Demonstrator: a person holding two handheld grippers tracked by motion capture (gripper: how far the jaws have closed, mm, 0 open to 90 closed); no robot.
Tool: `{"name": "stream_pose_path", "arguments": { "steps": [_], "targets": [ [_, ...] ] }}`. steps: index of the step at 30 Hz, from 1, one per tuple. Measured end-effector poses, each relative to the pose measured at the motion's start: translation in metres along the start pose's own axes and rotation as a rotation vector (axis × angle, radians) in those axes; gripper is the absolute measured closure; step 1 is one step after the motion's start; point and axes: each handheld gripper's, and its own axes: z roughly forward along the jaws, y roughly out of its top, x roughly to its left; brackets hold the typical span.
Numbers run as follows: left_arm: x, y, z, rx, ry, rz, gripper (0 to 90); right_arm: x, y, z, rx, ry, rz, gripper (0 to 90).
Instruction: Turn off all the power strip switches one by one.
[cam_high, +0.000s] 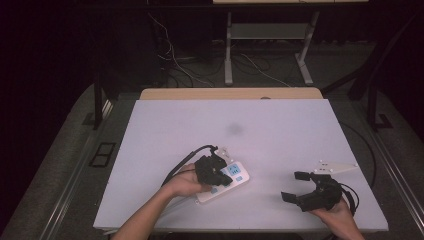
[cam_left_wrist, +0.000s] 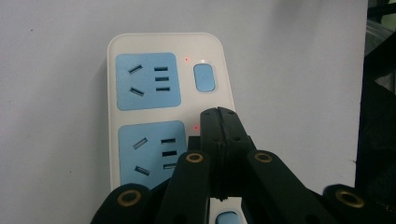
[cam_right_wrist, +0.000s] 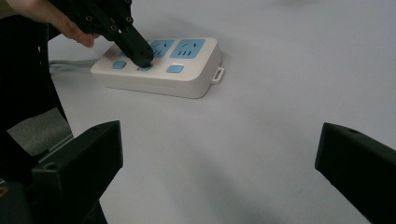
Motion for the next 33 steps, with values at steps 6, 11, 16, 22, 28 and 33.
{"name": "stream_pose_path", "arguments": {
  "steps": [6, 11, 16, 22, 28, 33],
  "targets": [
    [-0.002, 0.003, -0.004, 0.015, 0.007, 0.016, 89.0, -0.001, 0.000, 0.000, -0.002, -0.001, 0.002, 0.5],
    [-0.004, 0.004, -0.008, -0.006, 0.003, 0.016, 88.9, -0.001, 0.000, 0.000, -0.002, -0.001, 0.001, 0.5],
    [-0.005, 0.010, -0.015, -0.019, 0.011, 0.034, 88.9, -0.001, 0.000, 0.000, -0.002, -0.001, 0.001, 0.5],
    [-0.006, 0.017, -0.021, -0.031, 0.018, 0.043, 88.9, -0.001, 0.000, -0.001, -0.003, -0.002, 0.002, 0.5],
    [-0.004, 0.021, -0.023, -0.029, 0.023, 0.045, 88.9, -0.001, 0.000, -0.001, -0.004, -0.001, 0.000, 0.5],
    [-0.001, 0.025, -0.022, -0.026, 0.025, 0.047, 88.9, -0.002, 0.000, -0.001, -0.005, -0.002, -0.001, 0.5]
  ]
}}
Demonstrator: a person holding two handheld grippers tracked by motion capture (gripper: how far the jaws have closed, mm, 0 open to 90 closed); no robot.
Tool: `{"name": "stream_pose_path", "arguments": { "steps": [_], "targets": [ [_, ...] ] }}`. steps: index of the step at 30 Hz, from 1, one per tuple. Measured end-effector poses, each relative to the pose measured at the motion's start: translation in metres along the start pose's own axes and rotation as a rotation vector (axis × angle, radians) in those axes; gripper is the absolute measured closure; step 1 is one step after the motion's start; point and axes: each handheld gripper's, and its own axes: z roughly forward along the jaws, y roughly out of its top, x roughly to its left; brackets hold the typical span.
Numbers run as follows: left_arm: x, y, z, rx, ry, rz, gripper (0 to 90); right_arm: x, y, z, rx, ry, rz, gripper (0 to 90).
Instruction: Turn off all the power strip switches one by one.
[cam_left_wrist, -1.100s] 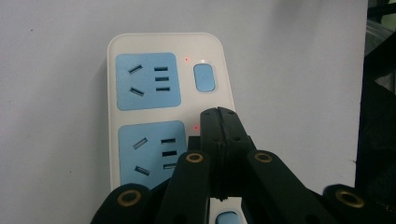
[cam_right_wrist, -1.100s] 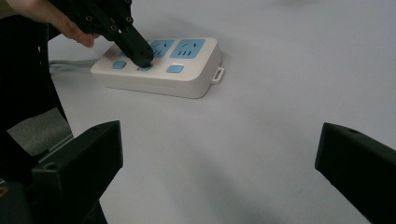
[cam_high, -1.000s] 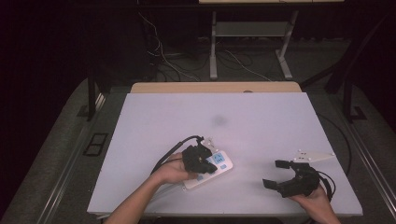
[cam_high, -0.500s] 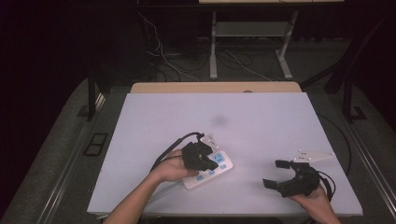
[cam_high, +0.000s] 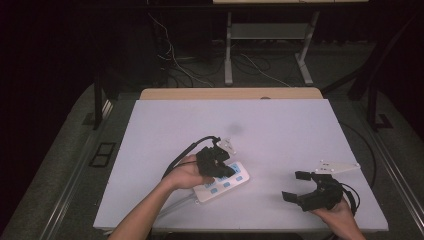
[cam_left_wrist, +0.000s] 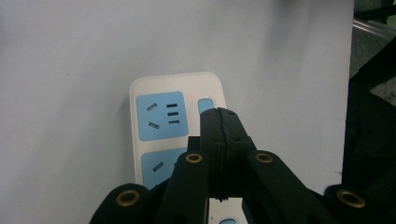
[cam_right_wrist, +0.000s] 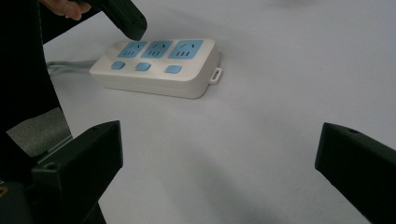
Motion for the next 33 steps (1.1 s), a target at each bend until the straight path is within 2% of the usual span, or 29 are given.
{"name": "stream_pose_path", "arguments": {
  "steps": [17, 33],
  "targets": [
    [0.004, 0.015, 0.011, -0.010, -0.004, 0.013, 88.8, 0.000, 0.000, 0.001, 0.003, -0.001, 0.000, 0.5],
    [0.004, 0.017, 0.034, 0.040, -0.023, 0.024, 88.8, -0.002, 0.000, 0.000, 0.001, -0.001, 0.004, 0.5]
  ]
}}
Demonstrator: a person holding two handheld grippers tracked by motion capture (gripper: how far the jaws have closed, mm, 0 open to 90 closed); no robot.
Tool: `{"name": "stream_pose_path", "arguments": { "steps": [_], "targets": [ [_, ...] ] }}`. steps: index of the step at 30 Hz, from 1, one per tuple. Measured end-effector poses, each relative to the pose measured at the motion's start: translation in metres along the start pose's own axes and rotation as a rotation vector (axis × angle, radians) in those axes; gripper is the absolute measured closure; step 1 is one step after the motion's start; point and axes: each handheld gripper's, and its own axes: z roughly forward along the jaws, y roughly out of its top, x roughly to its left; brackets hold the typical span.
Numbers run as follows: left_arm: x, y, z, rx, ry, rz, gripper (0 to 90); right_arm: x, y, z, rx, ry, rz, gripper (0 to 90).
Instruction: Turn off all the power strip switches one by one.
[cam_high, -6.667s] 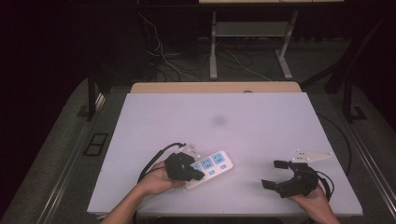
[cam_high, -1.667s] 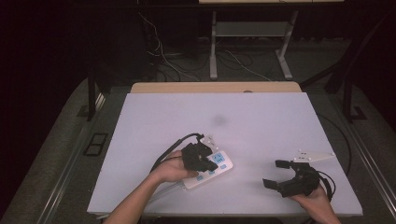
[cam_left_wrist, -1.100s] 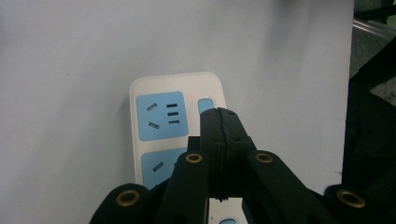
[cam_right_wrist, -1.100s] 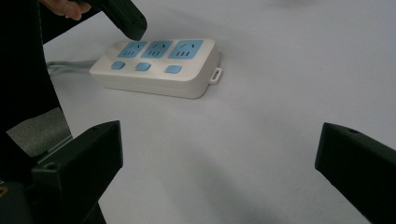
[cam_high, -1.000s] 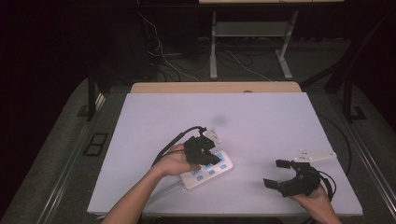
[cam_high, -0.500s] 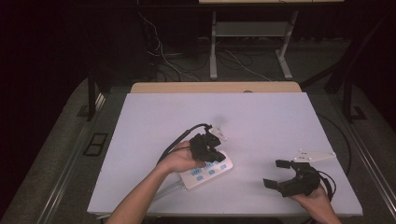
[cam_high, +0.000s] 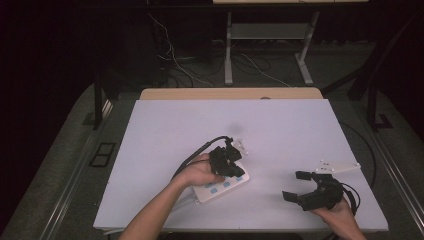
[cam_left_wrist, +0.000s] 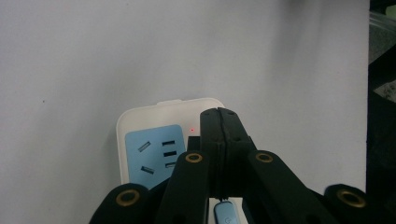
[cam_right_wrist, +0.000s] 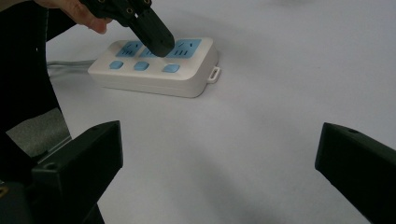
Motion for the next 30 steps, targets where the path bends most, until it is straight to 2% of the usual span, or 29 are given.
{"name": "stream_pose_path", "arguments": {
  "steps": [21, 30],
  "targets": [
    [0.0032, -0.0014, 0.0098, 0.027, -0.002, 0.001, 88.8, -0.0001, -0.0002, -0.0010, -0.001, -0.002, -0.003, 0.5],
    [0.0041, -0.0035, 0.0105, 0.016, -0.016, -0.007, 88.8, -0.0002, -0.0003, -0.0012, 0.000, -0.004, -0.003, 0.5]
  ]
}}
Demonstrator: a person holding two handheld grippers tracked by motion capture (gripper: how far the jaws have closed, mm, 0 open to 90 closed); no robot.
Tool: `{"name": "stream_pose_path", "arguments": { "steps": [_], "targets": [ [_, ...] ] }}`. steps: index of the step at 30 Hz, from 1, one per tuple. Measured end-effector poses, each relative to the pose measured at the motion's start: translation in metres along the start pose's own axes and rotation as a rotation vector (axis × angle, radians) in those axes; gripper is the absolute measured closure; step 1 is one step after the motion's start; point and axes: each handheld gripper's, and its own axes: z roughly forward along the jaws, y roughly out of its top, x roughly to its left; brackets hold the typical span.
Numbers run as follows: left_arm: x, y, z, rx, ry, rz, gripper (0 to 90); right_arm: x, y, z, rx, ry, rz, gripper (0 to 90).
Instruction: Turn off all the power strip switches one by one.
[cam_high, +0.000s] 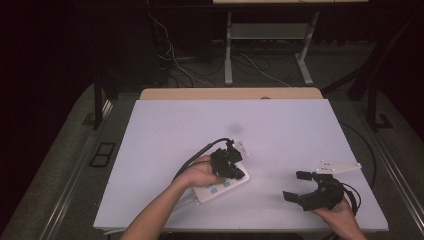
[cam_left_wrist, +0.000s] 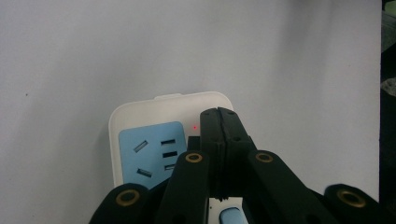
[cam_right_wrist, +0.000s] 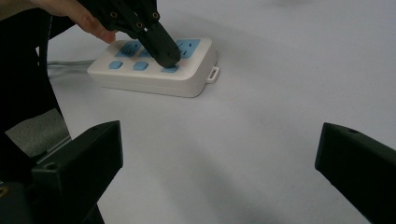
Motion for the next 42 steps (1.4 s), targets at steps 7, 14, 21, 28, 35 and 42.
{"name": "stream_pose_path", "arguments": {
  "steps": [7, 14, 21, 28, 35, 42],
  "targets": [
    [0.0016, -0.0004, 0.0002, -0.002, -0.009, -0.004, 88.9, 0.0003, -0.0001, -0.0002, 0.000, 0.000, 0.001, 0.5],
    [0.0039, -0.0006, 0.0004, -0.003, -0.026, -0.026, 89.1, 0.0006, -0.0002, -0.0002, 0.002, 0.001, 0.000, 0.5],
    [0.0052, 0.0001, 0.0009, 0.003, -0.032, -0.043, 89.3, 0.0012, -0.0003, 0.0005, 0.005, 0.004, -0.004, 0.5],
    [0.0057, 0.0005, 0.0019, 0.011, -0.033, -0.050, 89.4, 0.0010, -0.0002, -0.0007, 0.002, 0.002, -0.002, 0.5],
    [0.0040, 0.0009, 0.0018, 0.010, -0.024, -0.043, 89.3, 0.0006, -0.0003, -0.0001, 0.005, 0.000, -0.002, 0.5],
    [0.0027, 0.0017, 0.0014, 0.017, -0.013, -0.040, 89.1, 0.0004, -0.0002, -0.0003, 0.004, 0.001, -0.001, 0.5]
  ]
}}
